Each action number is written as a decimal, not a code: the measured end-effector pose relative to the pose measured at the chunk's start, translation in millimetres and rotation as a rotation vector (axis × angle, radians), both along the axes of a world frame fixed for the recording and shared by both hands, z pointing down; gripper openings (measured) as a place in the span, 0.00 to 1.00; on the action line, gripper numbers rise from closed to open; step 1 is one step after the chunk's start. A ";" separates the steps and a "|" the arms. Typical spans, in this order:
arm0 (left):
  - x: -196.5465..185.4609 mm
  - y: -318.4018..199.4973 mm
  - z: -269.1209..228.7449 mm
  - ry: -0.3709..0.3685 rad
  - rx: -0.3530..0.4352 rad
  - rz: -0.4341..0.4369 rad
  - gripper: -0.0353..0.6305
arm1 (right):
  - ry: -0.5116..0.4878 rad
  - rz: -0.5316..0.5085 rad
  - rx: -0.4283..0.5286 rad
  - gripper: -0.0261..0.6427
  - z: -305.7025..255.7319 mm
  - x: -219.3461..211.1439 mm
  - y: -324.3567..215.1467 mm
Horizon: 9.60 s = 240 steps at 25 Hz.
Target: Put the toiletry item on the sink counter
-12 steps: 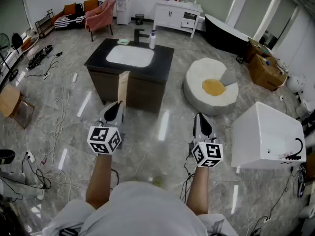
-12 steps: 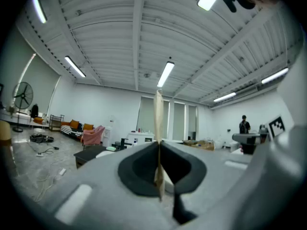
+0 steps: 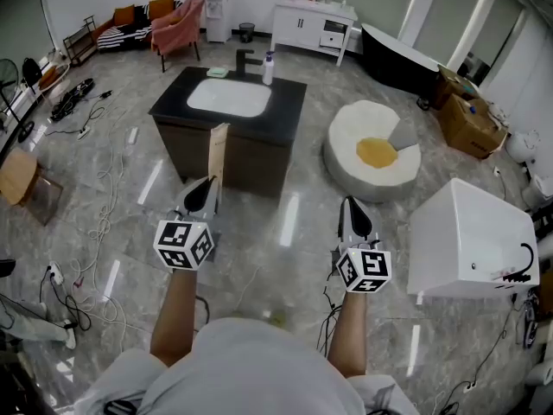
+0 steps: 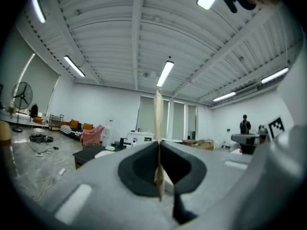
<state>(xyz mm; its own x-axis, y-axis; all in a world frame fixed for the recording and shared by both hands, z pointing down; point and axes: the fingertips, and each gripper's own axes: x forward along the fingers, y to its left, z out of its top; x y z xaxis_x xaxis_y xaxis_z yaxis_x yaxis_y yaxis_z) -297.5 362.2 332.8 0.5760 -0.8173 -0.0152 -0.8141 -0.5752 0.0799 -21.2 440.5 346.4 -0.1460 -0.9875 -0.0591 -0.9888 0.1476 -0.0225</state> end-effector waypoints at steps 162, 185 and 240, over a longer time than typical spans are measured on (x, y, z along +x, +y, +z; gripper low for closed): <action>333.3 -828.3 302.8 -0.195 -0.651 0.095 0.06 | -0.065 -0.030 -0.204 0.04 143.4 272.0 -869.7; 339.2 -840.1 386.3 -0.258 -0.798 0.118 0.07 | -0.073 -0.014 -0.272 0.04 190.8 272.3 -889.8; 313.8 -833.4 166.3 -0.171 -0.336 0.082 0.05 | -0.060 -0.011 -0.162 0.04 94.5 246.8 -825.1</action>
<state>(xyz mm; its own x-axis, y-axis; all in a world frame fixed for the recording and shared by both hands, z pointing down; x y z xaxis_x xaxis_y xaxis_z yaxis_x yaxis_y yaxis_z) 16.3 -471.2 499.1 0.6110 -0.7113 0.3475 -0.7841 -0.6043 0.1415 225.6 -384.6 440.9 -0.1578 -0.9832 0.0919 -0.9833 0.1479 -0.1057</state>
